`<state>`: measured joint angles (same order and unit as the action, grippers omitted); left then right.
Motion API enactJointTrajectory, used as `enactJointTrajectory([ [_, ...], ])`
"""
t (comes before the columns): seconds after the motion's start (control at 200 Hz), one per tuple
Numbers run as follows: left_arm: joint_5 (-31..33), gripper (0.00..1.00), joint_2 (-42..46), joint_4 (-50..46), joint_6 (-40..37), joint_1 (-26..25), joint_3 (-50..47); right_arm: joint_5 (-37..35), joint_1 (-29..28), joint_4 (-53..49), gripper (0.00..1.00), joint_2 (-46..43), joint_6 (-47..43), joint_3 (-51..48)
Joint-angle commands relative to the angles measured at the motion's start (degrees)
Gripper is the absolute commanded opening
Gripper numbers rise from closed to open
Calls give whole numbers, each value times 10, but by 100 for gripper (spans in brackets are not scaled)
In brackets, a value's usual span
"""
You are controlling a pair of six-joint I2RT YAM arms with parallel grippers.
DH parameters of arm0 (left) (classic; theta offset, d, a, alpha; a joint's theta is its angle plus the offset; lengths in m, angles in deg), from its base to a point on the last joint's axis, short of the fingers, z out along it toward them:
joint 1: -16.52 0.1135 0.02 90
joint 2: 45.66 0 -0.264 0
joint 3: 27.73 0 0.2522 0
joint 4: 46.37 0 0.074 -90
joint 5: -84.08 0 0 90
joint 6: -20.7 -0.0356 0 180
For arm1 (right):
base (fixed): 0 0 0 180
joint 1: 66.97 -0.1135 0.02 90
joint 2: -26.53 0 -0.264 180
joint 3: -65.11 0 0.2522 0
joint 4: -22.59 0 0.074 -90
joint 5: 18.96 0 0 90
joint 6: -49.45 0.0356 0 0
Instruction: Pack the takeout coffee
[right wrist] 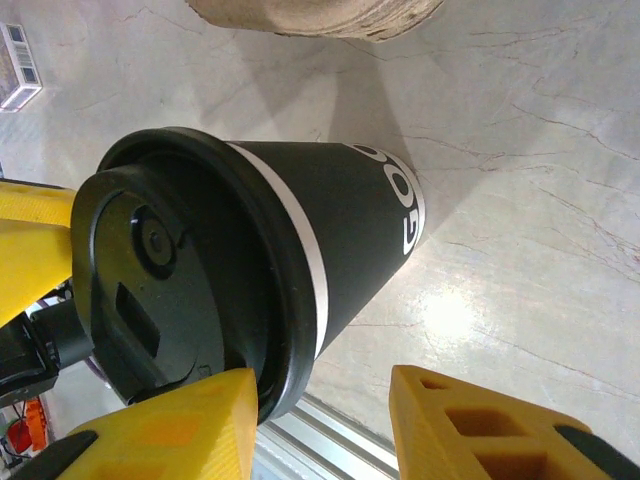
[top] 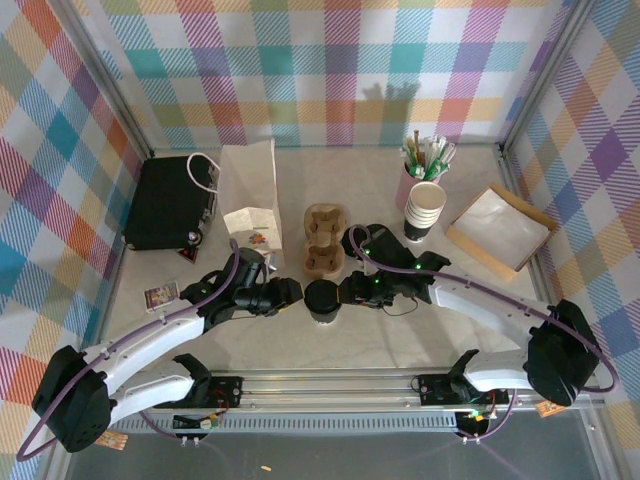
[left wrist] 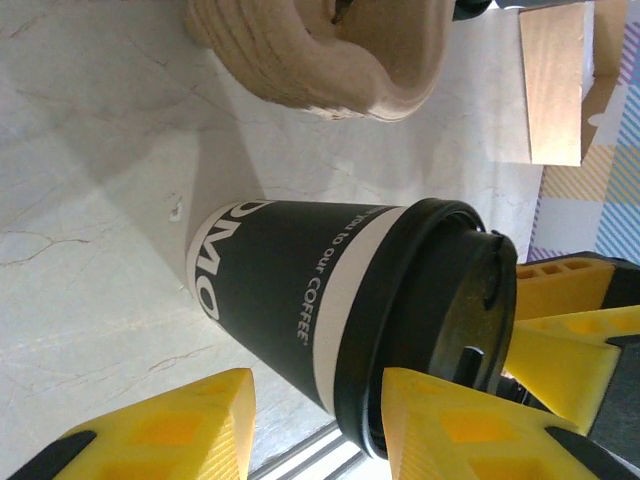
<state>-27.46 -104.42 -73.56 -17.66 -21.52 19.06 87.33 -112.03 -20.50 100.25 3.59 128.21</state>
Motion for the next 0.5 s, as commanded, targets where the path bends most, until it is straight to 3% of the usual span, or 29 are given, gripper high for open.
enactJointTrajectory([
  [0.0,-5,38,-2,27,4,2,-12,14,-1,13,41,10,5,-11],
  [0.495,-3,38,-12,35,4,2,-41,16,-1,20,41,26,11,-41],
])
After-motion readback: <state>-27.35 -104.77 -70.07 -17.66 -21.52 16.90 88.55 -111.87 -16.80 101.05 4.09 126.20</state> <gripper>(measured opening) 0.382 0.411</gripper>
